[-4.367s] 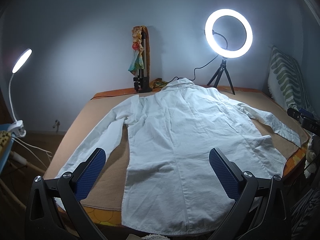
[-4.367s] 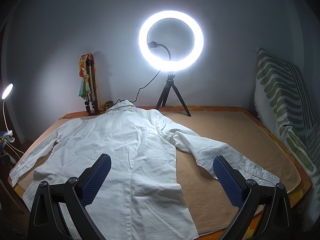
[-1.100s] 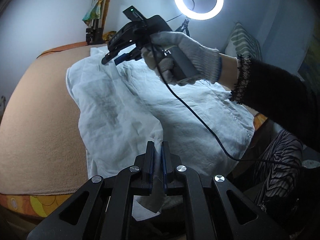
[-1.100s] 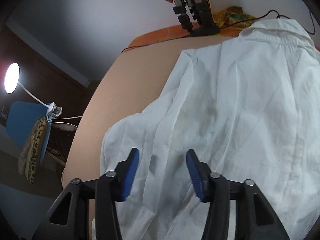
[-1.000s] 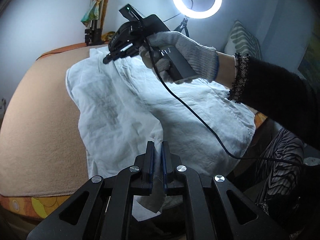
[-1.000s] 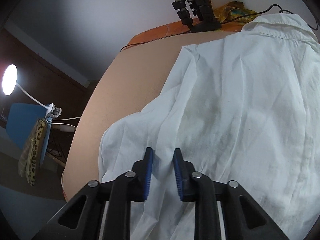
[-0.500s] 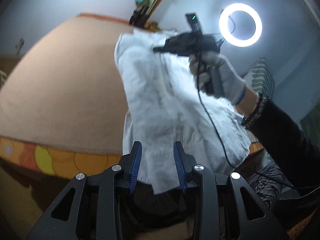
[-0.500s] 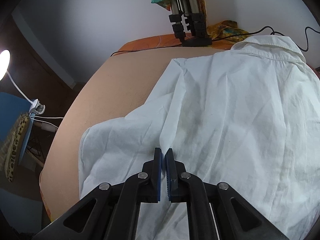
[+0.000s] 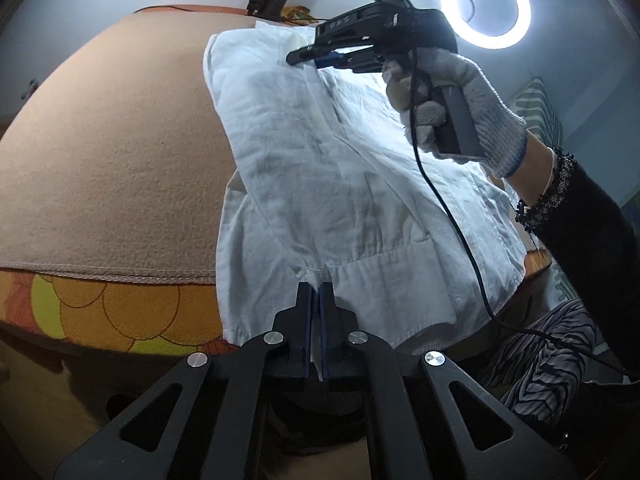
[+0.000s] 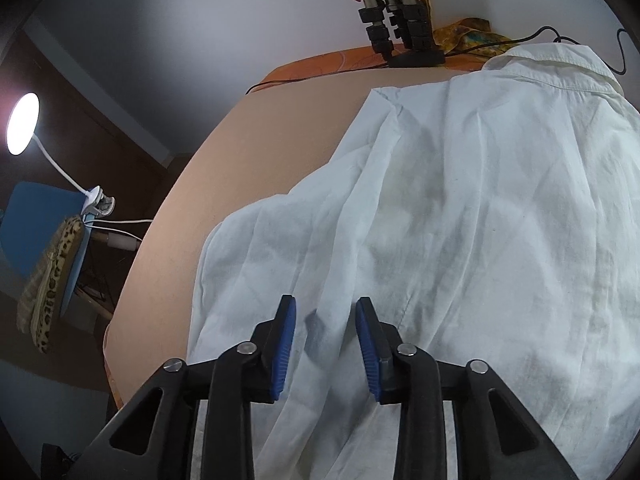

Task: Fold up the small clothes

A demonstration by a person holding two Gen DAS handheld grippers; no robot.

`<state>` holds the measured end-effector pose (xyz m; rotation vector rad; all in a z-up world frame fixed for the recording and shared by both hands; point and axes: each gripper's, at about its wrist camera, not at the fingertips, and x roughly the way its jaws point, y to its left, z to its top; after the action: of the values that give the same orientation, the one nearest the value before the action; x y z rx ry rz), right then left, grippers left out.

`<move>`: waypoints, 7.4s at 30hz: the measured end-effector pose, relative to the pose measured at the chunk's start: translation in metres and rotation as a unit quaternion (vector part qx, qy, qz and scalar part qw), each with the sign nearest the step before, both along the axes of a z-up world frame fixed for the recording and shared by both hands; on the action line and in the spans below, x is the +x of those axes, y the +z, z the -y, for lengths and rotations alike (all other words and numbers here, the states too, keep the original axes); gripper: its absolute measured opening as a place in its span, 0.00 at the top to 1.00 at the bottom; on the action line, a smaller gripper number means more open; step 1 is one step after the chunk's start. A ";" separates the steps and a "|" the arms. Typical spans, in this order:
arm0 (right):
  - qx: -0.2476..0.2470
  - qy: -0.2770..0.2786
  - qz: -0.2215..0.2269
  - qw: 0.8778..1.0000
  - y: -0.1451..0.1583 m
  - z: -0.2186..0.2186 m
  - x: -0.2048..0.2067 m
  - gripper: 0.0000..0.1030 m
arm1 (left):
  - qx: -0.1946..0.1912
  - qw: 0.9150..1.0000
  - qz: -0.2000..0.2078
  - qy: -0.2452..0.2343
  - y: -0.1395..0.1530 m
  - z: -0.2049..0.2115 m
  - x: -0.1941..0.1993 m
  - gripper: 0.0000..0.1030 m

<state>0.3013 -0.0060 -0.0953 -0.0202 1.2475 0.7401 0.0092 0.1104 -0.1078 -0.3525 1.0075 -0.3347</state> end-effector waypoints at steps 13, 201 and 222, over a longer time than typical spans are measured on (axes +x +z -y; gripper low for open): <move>-0.066 0.010 0.070 0.995 0.004 0.003 -0.011 0.97 | 0.007 1.000 0.015 0.022 0.009 -0.023 -0.012 0.95; -0.112 -0.420 0.023 0.900 0.075 0.673 -0.084 0.52 | 0.025 0.971 0.064 -0.230 0.047 0.212 0.082 0.73; -0.026 -0.273 0.165 0.947 0.164 0.526 -0.115 0.99 | 0.008 0.984 0.061 -0.169 0.041 0.182 0.091 0.73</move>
<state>0.1868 -0.5322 0.0687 0.1488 0.8868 0.2081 0.0999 -0.0715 -0.0664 -0.1417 0.9472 -0.6480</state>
